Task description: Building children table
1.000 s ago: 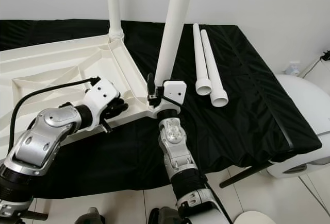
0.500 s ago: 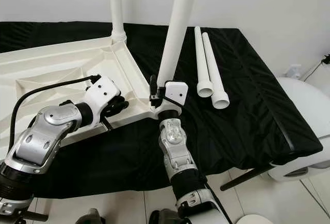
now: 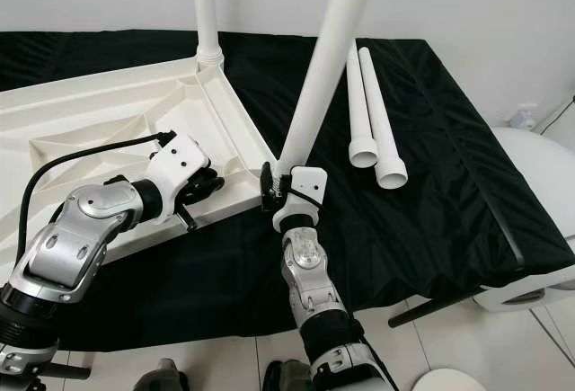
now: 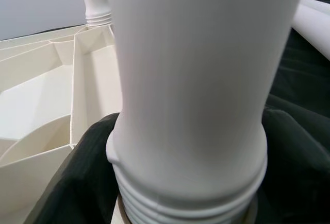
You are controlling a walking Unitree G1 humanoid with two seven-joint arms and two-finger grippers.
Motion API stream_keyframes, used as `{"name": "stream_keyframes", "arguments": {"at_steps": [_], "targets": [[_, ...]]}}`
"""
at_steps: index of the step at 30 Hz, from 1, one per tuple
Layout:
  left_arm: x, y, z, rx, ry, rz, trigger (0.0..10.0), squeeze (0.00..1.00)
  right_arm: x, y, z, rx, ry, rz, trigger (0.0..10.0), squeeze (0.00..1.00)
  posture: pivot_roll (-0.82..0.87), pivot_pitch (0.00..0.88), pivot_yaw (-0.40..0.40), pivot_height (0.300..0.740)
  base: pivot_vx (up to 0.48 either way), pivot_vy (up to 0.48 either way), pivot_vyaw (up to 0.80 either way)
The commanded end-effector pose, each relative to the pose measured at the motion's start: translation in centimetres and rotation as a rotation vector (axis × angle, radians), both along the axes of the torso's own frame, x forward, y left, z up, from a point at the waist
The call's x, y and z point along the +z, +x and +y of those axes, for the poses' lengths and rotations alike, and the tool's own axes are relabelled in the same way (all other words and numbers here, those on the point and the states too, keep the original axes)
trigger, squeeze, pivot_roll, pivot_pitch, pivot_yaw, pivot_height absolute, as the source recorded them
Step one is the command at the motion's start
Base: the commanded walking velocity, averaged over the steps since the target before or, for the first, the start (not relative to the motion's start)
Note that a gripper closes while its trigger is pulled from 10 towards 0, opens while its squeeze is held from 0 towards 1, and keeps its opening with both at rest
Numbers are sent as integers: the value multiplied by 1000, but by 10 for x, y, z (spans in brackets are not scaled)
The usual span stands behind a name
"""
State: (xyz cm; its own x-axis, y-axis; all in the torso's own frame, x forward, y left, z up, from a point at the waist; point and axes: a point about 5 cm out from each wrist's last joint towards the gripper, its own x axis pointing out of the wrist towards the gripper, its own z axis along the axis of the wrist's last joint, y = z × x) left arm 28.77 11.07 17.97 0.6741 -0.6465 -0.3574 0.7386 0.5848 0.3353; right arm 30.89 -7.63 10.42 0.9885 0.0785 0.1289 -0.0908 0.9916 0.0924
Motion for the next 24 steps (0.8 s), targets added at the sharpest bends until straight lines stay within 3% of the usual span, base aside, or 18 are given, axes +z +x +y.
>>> {"name": "stream_keyframes", "arguments": {"at_steps": [1, 2, 3, 5, 6, 7, 9, 10, 11, 17, 18, 19, 24], "targets": [[1, 0, -4, -3, -4, -15, 10000, 0, -22, -4, -14, -53, -16, 103, 10000, 0, 55, 59, -75, 740, 0, 0, 0], [1, 0, -4, -3, -4, -15, 10000, 0, -22, -4, -14, -53, -16, 103, 10000, 0, 55, 59, -75, 740, 0, 0, 0], [1, 0, -4, -3, -5, -15, 10000, 0, -22, -5, -15, -59, -20, 97, 4863, 0, 55, 58, -75, 740, 0, 0, 0], [1, 0, -4, -3, -5, -15, 10000, 0, -22, -5, -15, -59, -20, 97, 4863, 0, 55, 58, -75, 740, 0, 0, 0], [1, 0, -4, -2, -5, -16, 10000, 0, -22, -5, -15, -65, -19, 96, 1412, 0, 55, 58, -76, 740, 0, 0, 0], [1, 0, -4, -2, -6, -17, 10000, 0, -21, -4, -15, -60, -16, 93, 0, 0, 55, 58, -75, 740, 0, 0, 0], [1, 0, -4, -2, -6, -17, 10000, 0, -21, -4, -15, -55, -13, 90, 0, 0, 55, 58, -75, 740, 0, 0, 0], [1, 0, -4, -3, -6, -17, 10000, 0, -20, -4, -15, -55, -17, 86, 1882, 0, 54, 59, -74, 740, 0, 0, 0], [1, 0, -4, -3, -6, -17, 10000, 0, -20, -4, -16, -58, -21, 84, 2275, 0, 54, 60, -74, 740, 0, 0, 0], [1, 0, -4, -4, -7, -17, 10000, 0, -20, -3, -18, -64, -28, 84, 3216, 0, 54, 61, -75, 740, 0, 0, 0], [1, 0, -4, -3, -6, -17, 10000, 0, -20, -3, -18, -67, -33, 88, 9608, 0, 54, 61, -76, 740, 0, 0, 0], [1, 0, -4, -3, -7, -16, 10000, 0, -21, -3, -18, -66, -35, 93, 10000, 0, 55, 61, -77, 740, 0, 0, 0], [1, 0, -4, -2, -8, -16, 10000, 0, -22, -2, -18, -59, -38, 102, 10000, 0, 55, 60, -78, 740, 0, 0, 0]]}}
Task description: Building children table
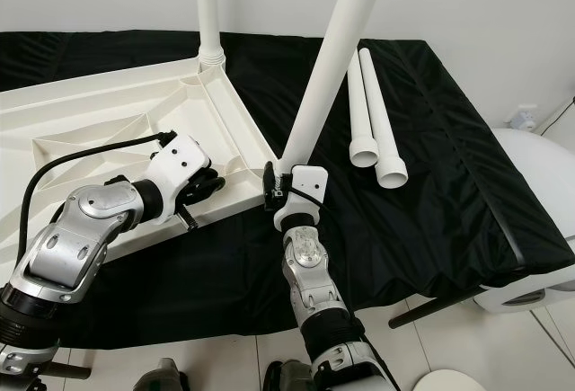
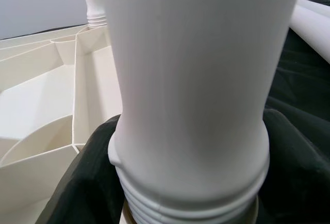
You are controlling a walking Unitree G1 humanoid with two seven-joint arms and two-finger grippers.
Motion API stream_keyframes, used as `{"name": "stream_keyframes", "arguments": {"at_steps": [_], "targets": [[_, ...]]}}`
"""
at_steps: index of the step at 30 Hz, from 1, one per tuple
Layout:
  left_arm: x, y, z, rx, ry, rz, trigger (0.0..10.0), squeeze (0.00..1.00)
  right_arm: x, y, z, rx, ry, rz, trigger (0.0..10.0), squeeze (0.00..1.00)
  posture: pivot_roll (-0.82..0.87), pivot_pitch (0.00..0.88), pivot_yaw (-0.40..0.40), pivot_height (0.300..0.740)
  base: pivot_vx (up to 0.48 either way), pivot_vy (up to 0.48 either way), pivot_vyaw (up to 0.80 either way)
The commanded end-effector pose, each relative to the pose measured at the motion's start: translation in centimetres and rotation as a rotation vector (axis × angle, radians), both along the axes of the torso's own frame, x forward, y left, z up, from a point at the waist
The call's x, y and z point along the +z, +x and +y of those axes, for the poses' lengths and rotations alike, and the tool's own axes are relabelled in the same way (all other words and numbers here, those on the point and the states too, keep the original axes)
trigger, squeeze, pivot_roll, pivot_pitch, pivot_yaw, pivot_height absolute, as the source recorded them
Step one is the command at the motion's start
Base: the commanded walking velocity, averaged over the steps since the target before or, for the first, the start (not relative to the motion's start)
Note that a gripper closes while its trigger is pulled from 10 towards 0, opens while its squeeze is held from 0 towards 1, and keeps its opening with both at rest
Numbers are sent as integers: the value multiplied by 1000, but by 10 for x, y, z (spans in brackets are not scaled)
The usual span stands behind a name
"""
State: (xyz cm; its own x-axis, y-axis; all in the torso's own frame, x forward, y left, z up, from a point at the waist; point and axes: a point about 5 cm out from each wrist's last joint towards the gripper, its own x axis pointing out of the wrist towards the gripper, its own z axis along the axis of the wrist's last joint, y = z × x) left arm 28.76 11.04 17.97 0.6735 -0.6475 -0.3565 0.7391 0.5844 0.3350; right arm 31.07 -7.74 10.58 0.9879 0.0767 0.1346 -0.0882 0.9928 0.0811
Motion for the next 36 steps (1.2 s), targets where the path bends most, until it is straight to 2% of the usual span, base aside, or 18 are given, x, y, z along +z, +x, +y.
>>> {"name": "stream_keyframes", "arguments": {"at_steps": [1, 3, 4, 5, 6, 7, 9, 10, 15, 18, 28, 36], "targets": [[1, -1, -4, -1, -7, -16, 10000, 0, -23, -4, -17, -58, -26, 111, 10000, 0, 55, 59, -78, 740, 0, 0, 0], [1, -1, -4, 0, -6, -16, 10000, 0, -23, -3, -16, -52, -20, 109, 10000, 0, 55, 58, -79, 740, 0, 0, 0], [0, -1, -4, -1, -6, -16, 10000, 0, -22, -3, -16, -51, -16, 107, 1059, 0, 55, 58, -78, 740, 0, 0, 0], [0, -1, -4, -1, -6, -16, 10000, 0, -22, -3, -16, -51, -16, 107, 1059, 0, 55, 58, -78, 740, 0, 0, 0], [0, -1, -4, -1, -6, -15, 10000, 0, -22, -3, -17, -54, -19, 104, 2039, 0, 55, 57, -78, 740, 0, 0, 0], [0, -1, -4, -1, -7, -15, 10000, 0, -22, -3, -18, -59, -22, 104, 4353, 0, 55, 57, -78, 740, 0, 0, 0], [0, -1, -4, -1, -7, -14, 10000, 0, -22, -3, -18, -63, -26, 105, 4353, 0, 55, 57, -78, 740, 0, 0, 0], [0, -1, -4, -1, -7, -14, 10000, 0, -22, -3, -19, -66, -31, 105, 10000, 0, 55, 55, -78, 740, 0, 0, 0], [0, -1, -4, -3, -7, -14, 10000, 0, -19, -2, -20, -63, -31, 83, 10000, 0, 55, 52, -79, 740, 0, 0, 0], [-1, -1, -5, -3, -6, -14, 10000, 0, -10, -1, -19, -56, -10, 33, 10000, 0, 55, 50, -78, 740, 0, 0, 0], [-1, -1, -6, -11, -7, -13, 10000, 0, 47, 9, -17, -26, 52, -203, 10000, 0, 49, 42, -76, 740, 0, 0, 0], [-1, -1, -7, -16, -7, -13, 10000, 0, 44, 9, -15, 0, 45, -189, 10000, 0, 49, 45, -75, 740, 0, 0, 0]]}}
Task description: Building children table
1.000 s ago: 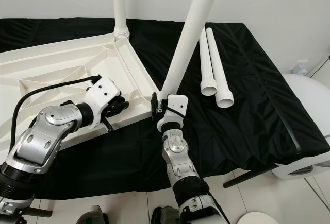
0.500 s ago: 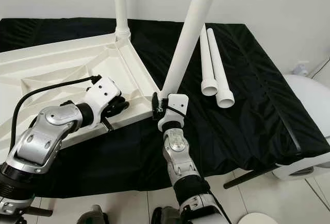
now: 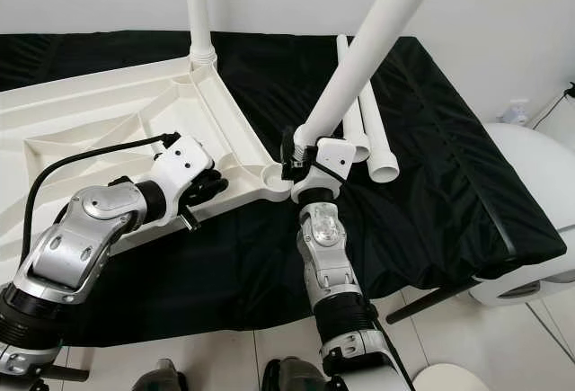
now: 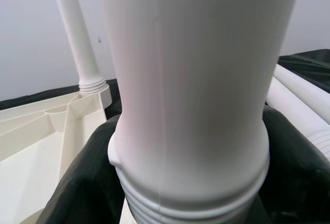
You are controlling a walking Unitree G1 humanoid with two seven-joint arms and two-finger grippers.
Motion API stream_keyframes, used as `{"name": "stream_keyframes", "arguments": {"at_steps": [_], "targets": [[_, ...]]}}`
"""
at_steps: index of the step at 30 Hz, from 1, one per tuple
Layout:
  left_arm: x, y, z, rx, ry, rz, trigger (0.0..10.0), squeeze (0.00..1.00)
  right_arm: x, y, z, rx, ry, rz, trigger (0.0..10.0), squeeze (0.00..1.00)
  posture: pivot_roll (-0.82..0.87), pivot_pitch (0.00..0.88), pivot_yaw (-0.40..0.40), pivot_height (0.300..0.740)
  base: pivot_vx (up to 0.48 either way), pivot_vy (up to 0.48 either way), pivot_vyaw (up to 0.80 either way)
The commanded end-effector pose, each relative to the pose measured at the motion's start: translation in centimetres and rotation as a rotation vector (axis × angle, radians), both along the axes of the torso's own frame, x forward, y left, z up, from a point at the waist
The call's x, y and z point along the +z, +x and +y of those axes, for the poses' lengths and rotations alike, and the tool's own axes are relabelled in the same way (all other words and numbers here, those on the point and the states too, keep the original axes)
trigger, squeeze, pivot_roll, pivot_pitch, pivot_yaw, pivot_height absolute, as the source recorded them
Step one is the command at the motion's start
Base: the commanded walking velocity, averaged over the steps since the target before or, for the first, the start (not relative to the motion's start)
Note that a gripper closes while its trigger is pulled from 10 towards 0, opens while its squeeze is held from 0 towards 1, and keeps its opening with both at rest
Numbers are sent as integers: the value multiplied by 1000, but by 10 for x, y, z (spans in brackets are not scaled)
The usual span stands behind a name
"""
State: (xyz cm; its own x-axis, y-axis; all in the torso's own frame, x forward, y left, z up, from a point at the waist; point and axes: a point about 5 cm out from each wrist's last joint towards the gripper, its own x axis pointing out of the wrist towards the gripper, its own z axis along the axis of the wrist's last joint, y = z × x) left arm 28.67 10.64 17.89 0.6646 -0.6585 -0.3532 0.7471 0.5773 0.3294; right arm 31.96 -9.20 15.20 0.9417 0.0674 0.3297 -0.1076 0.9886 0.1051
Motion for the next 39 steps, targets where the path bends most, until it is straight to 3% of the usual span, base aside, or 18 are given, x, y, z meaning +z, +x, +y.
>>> {"name": "stream_keyframes", "arguments": {"at_steps": [1, 4, 5, 7, 8, 16, 18, 19, 20, 22, 24, 25, 26, 34, 35, 39], "targets": [[-1, -1, -3, -3, 0, -16, 10000, 0, -5, 0, -2, -2, 0, 22, 10000, 0, 49, 46, -75, 740, 0, 0, 0], [3, 3, 0, 20, -39, -4, 10000, 0, -13, 0, -7, -12, -23, 75, 10000, 0, 51, 47, -73, 740, 0, 0, 0], [4, 3, 1, 19, -47, -3, 10000, 773, -16, 1, -9, -21, -29, 89, 10000, 0, 51, 47, -72, 740, 0, 0, 0], [5, 3, 1, 16, -50, -5, 10000, 773, -18, 1, -11, -31, -34, 101, 10000, 0, 52, 47, -71, 740, 0, 0, 0], [7, 3, 1, 15, -73, 2, 10000, 1000, -20, 2, -14, -36, -41, 116, 10000, 0, 52, 46, -70, 740, 0, 0, 0], [16, 5, -2, -6, -104, -29, 10000, 1000, -26, 6, -23, -44, -78, 164, 10000, 0, 52, 42, -67, 740, 0, 0, 0], [28, 10, -8, 5, -189, -60, 10000, 945, -27, 10, -27, -24, -113, 184, 10000, 0, 51, 41, -68, 740, 0, 0, 0], [28, 10, -8, 5, -189, -60, 10000, 945, -27, 10, -27, -24, -113, 184, 10000, 0, 51, 41, -68, 740, 0, 0, 0], [36, 11, -13, -16, -239, -79, 10000, 0, -26, 13, -30, -6, -128, 189, 10000, 0, 50, 39, -68, 740, 0, 0, 0], [41, 11, -16, -31, -269, -91, 10000, 0, -25, 14, -31, 7, -136, 192, 10000, 0, 50, 39, -68, 740, 0, 0, 0], [56, 11, -26, -83, -394, -71, 10000, 0, -20, 19, -35, 27, -153, 188, 10000, 0, 49, 32, -75, 740, 0, 0, 0], [56, 11, -26, -83, -394, -71, 10000, 0, -20, 19, -35, 27, -153, 188, 10000, 0, 49, 32, -75, 740, 0, 0, 0], [61, 11, -30, -110, -450, -53, 10000, 1000, -18, 21, -36, 36, -158, 190, 10000, 0, 49, 28, -77, 740, 0, 0, 0], [75, 12, -42, -197, -487, -85, 10000, 1000, -14, 26, -38, 96, -177, 198, 10000, 0, 44, 3, -71, 740, 0, 0, 0], [80, 12, -45, -216, -498, -93, 10000, 0, -12, 26, -38, 120, -181, 196, 10000, 0, 44, 0, -70, 740, 0, 0, 0], [87, 14, -51, -244, -514, -116, 10000, 0, -8, 29, -38, 165, -193, 207, 10000, 0, 37, 0, -62, 740, 0, 0, 0]]}}
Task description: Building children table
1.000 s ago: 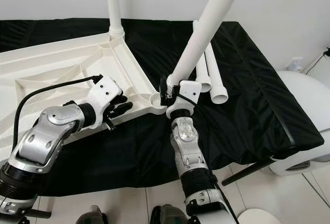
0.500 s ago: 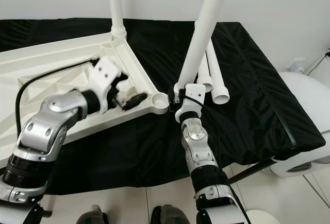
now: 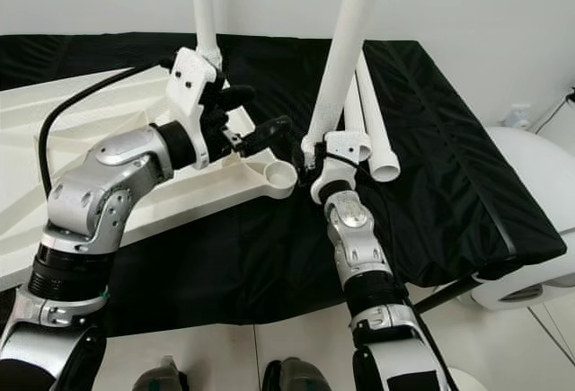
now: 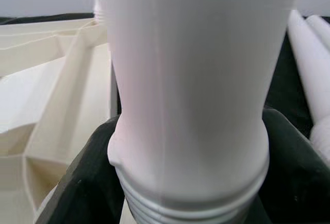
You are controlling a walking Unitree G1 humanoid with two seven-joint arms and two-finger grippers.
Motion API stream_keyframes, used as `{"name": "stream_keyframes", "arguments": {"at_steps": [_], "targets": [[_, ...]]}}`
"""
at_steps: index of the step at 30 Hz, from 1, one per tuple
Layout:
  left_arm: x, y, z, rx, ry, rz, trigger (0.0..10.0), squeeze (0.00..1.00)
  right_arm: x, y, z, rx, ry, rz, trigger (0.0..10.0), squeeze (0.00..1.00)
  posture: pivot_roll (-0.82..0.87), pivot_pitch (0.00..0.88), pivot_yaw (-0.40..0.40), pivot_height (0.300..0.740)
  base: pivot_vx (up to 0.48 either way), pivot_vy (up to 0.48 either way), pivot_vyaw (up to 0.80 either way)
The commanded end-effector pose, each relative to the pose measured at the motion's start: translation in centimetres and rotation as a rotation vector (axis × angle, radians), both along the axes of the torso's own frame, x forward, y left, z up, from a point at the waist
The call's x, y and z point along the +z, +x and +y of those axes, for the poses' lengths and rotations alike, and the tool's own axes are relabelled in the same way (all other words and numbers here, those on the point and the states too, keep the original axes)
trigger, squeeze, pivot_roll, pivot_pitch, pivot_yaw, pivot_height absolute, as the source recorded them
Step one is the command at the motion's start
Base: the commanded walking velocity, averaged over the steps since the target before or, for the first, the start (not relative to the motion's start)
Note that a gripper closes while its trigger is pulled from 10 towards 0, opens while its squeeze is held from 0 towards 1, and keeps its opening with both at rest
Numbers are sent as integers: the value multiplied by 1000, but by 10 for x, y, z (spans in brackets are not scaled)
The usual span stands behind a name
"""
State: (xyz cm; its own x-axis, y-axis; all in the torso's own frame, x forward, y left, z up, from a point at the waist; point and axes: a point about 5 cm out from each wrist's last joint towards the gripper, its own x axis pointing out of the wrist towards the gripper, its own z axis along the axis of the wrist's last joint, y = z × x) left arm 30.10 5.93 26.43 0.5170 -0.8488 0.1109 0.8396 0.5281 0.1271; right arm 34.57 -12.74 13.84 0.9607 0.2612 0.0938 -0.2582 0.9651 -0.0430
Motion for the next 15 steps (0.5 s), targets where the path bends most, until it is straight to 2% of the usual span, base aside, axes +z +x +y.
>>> {"name": "stream_keyframes", "arguments": {"at_steps": [1, 8, 13, 15], "targets": [[3, 1, -5, -31, -16, -8, 10000, 0, 6, 4, -4, 24, -3, 1, 10000, 0, 33, 0, -55, 740, 0, 0, 0], [9, 6, -4, -26, -56, 10, 10000, 0, 11, 0, 2, 183, -54, -7, 10000, 0, 32, 0, -48, 740, 0, 0, 0], [14, 8, -4, -27, -63, 6, 10000, 0, 12, -1, 3, 226, -66, -3, 10000, 0, 38, 0, -49, 740, 0, 0, 0], [21, 11, -3, -32, -88, 22, 10000, 0, 12, -3, 3, 287, -83, 6, 10000, 0, 39, 0, -46, 740, 0, 0, 0]]}}
